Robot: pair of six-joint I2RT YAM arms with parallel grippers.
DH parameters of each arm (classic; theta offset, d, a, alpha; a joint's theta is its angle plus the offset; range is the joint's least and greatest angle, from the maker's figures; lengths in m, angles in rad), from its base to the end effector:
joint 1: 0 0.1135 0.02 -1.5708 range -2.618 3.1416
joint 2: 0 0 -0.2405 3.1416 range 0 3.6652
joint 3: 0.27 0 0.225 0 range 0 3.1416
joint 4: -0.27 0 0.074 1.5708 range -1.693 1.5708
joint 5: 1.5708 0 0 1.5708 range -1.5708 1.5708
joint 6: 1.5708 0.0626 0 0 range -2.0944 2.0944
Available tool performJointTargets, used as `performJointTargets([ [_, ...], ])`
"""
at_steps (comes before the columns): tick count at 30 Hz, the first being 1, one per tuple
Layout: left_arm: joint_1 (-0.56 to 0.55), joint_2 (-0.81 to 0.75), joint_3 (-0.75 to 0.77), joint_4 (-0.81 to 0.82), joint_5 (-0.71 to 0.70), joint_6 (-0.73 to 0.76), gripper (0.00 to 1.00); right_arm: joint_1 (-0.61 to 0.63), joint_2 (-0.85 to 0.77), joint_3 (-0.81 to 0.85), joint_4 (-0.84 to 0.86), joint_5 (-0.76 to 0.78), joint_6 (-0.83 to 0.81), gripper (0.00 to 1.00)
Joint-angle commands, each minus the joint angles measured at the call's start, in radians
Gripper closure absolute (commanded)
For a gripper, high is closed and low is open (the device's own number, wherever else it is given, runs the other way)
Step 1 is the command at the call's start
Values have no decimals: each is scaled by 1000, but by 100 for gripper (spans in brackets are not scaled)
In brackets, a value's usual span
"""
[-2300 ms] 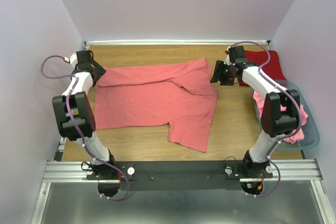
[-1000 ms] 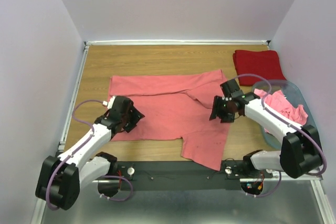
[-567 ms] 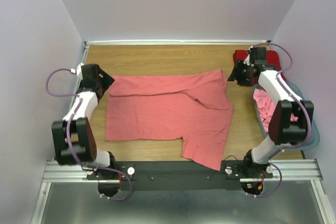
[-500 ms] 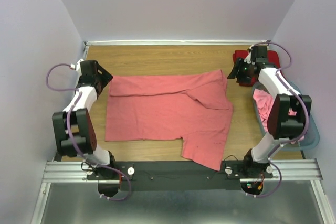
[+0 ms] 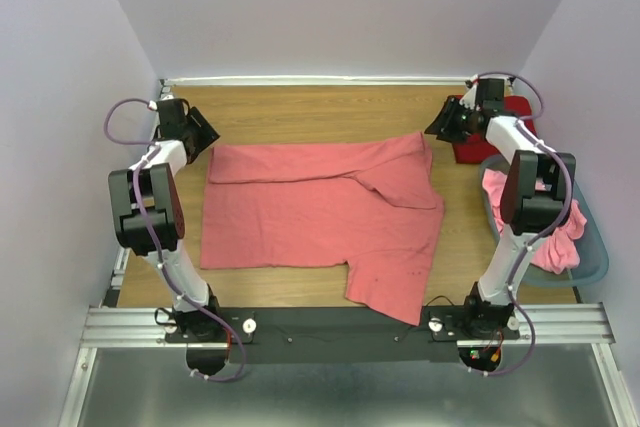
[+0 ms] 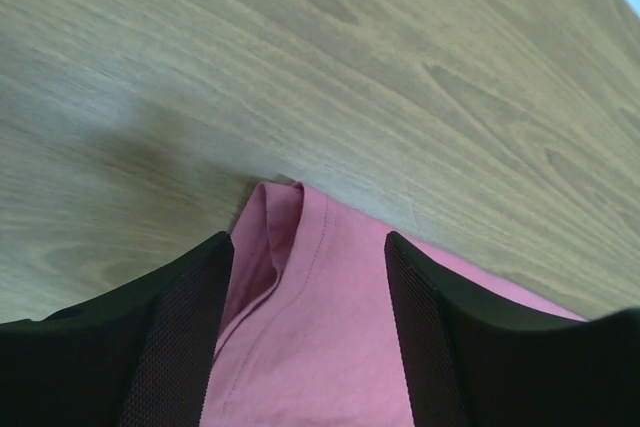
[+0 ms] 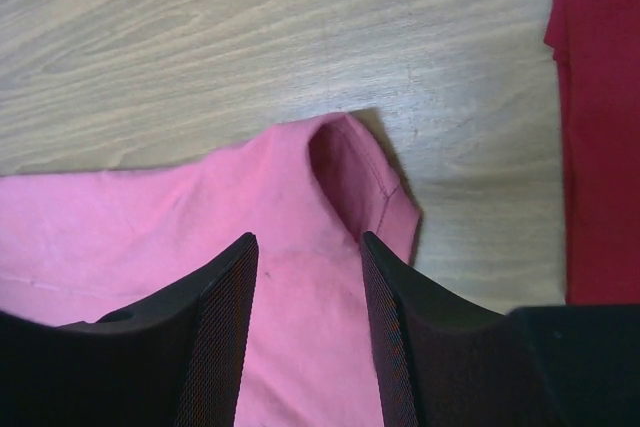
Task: Fold and stack the t-shirts
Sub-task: Fold the tshirt
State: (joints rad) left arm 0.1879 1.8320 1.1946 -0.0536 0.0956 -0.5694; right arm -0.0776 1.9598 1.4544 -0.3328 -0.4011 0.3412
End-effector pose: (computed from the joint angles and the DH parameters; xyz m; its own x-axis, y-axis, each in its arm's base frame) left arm 0.3913 0.0683 0.1782 -0.4660 -0.6349 -0.6162 -0.4333 0.7710 -0.4667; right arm 0.4187 -0.0080 0.1857 -0.7617 0.3682 -0.5331 0.0700 0.8647 0.4973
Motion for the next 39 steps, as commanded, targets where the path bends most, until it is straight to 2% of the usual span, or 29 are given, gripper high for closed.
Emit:
performJointTargets([
  [1,2,58,29,3,82,-10,27,-1,86,43,17,-54,15,46],
  [11,1,67,-4,28,104,23,27,1,203,132,31,-205,28,47],
  [22,-22,127,17,43,131,16,30,7,272,169,40,-235,42,48],
  [26,-25,130,19,44,124,2,32,7,284,178,41,-246,44,50],
  [31,-25,142,23,43,115,-1,36,7,291,195,40,-246,41,59],
  [34,-25,132,23,41,101,2,40,7,289,198,40,-248,38,60],
  [39,-24,98,28,15,78,8,41,7,284,196,40,-265,42,62],
])
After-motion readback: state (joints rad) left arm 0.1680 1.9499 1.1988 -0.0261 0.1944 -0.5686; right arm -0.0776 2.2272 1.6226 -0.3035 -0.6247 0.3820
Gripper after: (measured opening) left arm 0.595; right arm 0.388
